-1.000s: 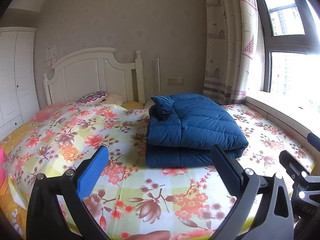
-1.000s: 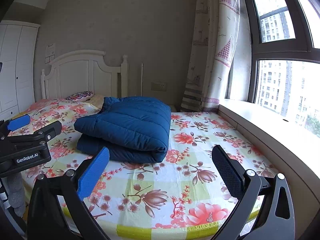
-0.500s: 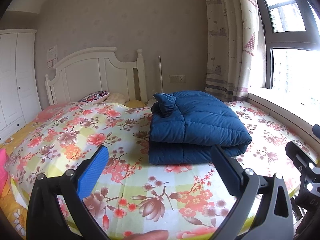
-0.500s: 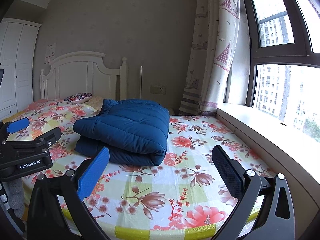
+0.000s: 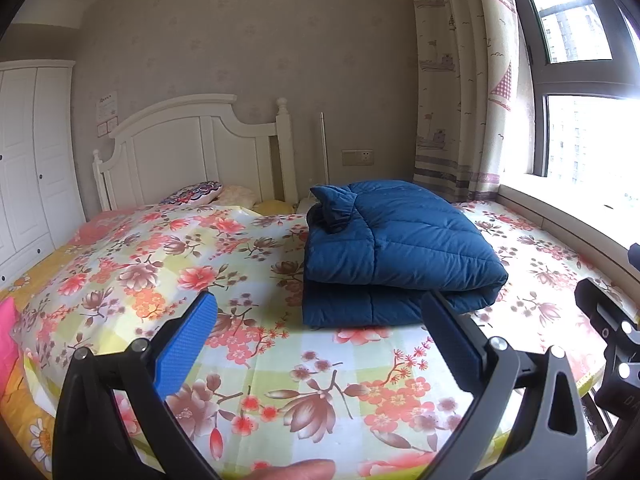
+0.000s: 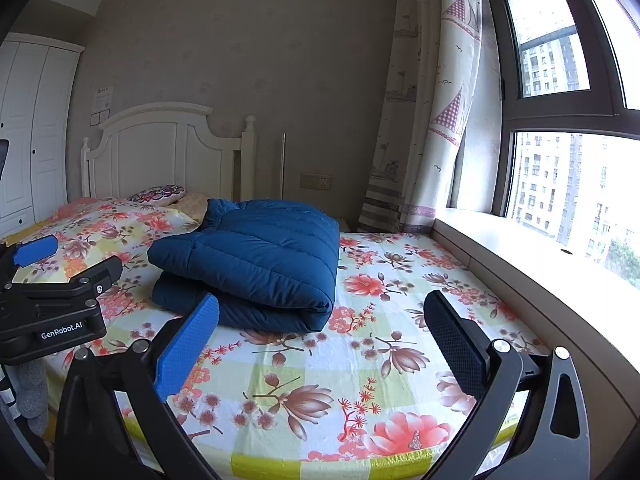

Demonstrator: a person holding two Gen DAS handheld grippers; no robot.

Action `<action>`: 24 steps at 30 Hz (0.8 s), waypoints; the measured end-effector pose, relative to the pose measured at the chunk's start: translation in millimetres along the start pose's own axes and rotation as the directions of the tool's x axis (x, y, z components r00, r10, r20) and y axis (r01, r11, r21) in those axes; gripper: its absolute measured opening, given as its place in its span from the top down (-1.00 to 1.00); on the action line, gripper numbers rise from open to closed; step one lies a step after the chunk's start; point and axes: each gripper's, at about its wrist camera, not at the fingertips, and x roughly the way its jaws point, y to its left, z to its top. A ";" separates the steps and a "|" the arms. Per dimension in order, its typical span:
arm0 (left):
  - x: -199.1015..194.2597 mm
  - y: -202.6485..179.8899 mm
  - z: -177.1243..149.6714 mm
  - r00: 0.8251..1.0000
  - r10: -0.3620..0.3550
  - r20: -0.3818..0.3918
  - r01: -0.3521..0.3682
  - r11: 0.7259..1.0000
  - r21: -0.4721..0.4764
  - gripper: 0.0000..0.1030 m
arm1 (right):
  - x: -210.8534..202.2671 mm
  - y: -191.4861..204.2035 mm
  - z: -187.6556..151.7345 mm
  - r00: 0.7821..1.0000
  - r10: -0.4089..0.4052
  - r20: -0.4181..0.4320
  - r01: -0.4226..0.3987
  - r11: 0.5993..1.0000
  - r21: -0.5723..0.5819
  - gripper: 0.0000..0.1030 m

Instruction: Fold large clothes

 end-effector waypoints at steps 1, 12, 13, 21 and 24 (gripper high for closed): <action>0.1 0.4 -0.2 1.000 0.000 0.000 0.000 1.000 0.000 -0.96 | 0.0 -0.2 -0.1 1.000 0.000 0.000 0.000 1.000 0.000 -0.91; 0.0 0.5 -0.2 1.000 0.000 0.001 0.000 1.000 0.002 -0.96 | 0.4 0.7 -0.6 1.000 0.004 -0.002 -0.004 1.000 -0.006 -0.91; 0.0 0.8 -0.4 1.000 0.001 0.002 -0.001 1.000 0.004 -0.96 | 0.4 0.6 -0.6 1.000 0.004 -0.002 -0.004 1.000 -0.005 -0.91; 0.7 1.5 -1.4 1.000 -0.001 0.000 0.001 1.000 0.014 -0.96 | 0.2 1.0 -0.5 1.000 0.006 -0.003 -0.006 1.000 -0.006 -0.91; 0.6 0.8 -1.5 1.000 0.000 0.000 0.000 1.000 0.013 -0.96 | 0.1 1.9 -0.5 1.000 0.004 -0.004 -0.004 1.000 -0.005 -0.91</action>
